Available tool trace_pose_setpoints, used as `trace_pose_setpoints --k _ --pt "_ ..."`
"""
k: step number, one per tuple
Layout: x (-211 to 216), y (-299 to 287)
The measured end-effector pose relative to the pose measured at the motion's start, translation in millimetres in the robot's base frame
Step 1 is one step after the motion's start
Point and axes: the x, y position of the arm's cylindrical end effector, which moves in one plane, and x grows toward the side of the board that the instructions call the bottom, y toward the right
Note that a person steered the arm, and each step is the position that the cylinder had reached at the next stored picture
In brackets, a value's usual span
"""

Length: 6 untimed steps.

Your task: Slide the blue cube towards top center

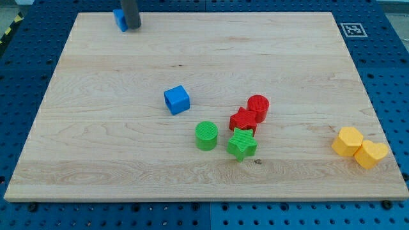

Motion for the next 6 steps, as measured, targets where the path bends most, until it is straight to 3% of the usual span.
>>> trace_pose_setpoints --k 2,3,5,6 --pt "0 0" --pt "53 38" --pt "208 44" --pt "292 78"
